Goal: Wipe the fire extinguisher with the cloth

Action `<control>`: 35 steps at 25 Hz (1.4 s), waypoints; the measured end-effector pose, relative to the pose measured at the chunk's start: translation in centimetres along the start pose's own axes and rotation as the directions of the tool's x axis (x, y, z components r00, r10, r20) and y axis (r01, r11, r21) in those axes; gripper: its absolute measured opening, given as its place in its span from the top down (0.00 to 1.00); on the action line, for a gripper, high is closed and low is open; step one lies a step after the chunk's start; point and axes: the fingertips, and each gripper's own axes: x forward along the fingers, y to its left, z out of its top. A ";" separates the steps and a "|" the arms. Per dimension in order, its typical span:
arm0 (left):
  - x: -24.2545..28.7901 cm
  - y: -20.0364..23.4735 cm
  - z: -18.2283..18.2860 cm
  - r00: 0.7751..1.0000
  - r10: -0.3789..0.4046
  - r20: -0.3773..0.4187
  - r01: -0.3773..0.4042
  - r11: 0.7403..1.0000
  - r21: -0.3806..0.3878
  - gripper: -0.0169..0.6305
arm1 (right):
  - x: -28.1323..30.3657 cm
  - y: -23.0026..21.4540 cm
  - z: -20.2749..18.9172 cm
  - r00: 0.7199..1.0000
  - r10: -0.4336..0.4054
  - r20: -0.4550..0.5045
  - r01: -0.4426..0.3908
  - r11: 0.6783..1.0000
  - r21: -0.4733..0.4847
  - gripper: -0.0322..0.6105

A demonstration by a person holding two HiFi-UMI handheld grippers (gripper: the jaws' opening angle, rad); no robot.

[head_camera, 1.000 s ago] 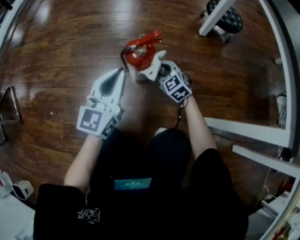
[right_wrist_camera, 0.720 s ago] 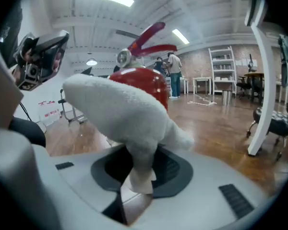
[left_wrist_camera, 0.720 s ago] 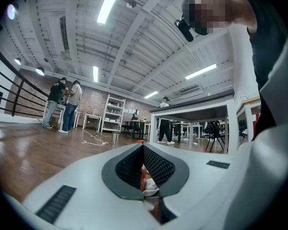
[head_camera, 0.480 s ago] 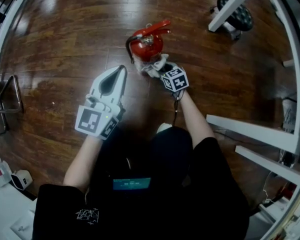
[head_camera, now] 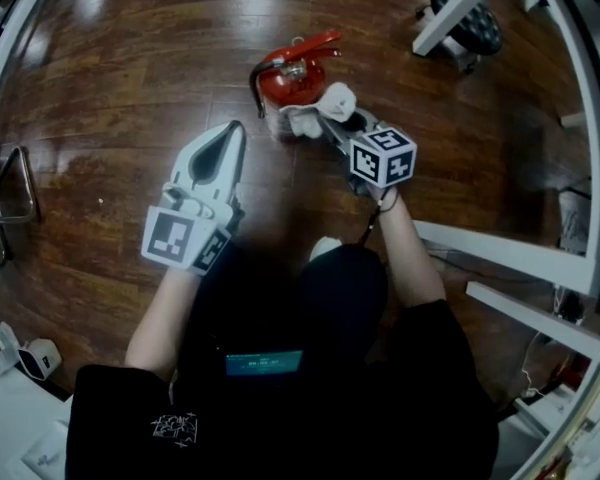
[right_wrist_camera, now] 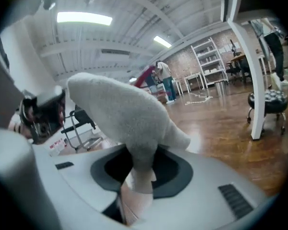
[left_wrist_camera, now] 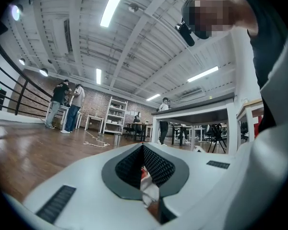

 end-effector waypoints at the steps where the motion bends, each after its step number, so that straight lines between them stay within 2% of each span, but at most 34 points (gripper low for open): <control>1: -0.2 0.0 -0.1 1.000 0.000 -0.001 0.000 1.000 -0.007 0.97 | -1.0 1.0 1.9 0.999 0.017 0.032 -0.017 1.000 0.017 0.75; 4: -0.6 -0.2 -0.4 1.000 0.000 -0.003 0.000 1.000 -0.019 0.97 | -1.4 2.3 4.6 0.999 0.000 0.042 0.000 1.000 0.008 0.75; 7: -0.8 -0.5 -0.4 1.000 -0.007 -0.007 0.007 1.000 -0.016 0.97 | 0.0 1.9 3.3 0.996 -0.086 -0.029 0.085 0.995 -0.060 0.75; 11: -1.2 -0.4 -0.4 1.000 -0.005 -0.016 0.005 1.000 -0.006 0.97 | 2.4 1.5 -1.7 0.988 -0.113 -0.103 0.112 0.994 -0.016 0.75; 19: -3.2 1.0 -0.8 0.998 0.034 -0.044 -0.033 0.999 0.025 0.97 | 8.8 -1.7 -13.8 0.973 -0.118 -0.199 0.157 0.970 0.189 0.75; 23: -4.1 1.9 -0.6 0.998 0.055 -0.045 -0.053 0.998 0.032 0.97 | 10.0 -3.1 -17.1 0.960 -0.123 -0.251 0.183 0.955 0.233 0.75; 27: -4.2 2.7 -0.7 0.998 0.058 -0.040 -0.057 0.998 0.020 0.97 | 8.9 -2.4 -14.9 0.971 -0.123 -0.205 0.172 0.955 0.242 0.75; 31: -3.5 2.6 -1.0 0.999 0.039 -0.032 -0.039 0.999 0.000 0.97 | 6.0 -0.5 -9.6 0.990 -0.095 -0.101 0.117 0.964 0.239 0.75; 35: -2.4 1.5 -1.4 1.000 0.008 -0.020 -0.008 1.000 -0.021 0.97 | 3.2 2.5 -3.6 0.999 -0.020 -0.032 0.027 0.977 0.210 0.75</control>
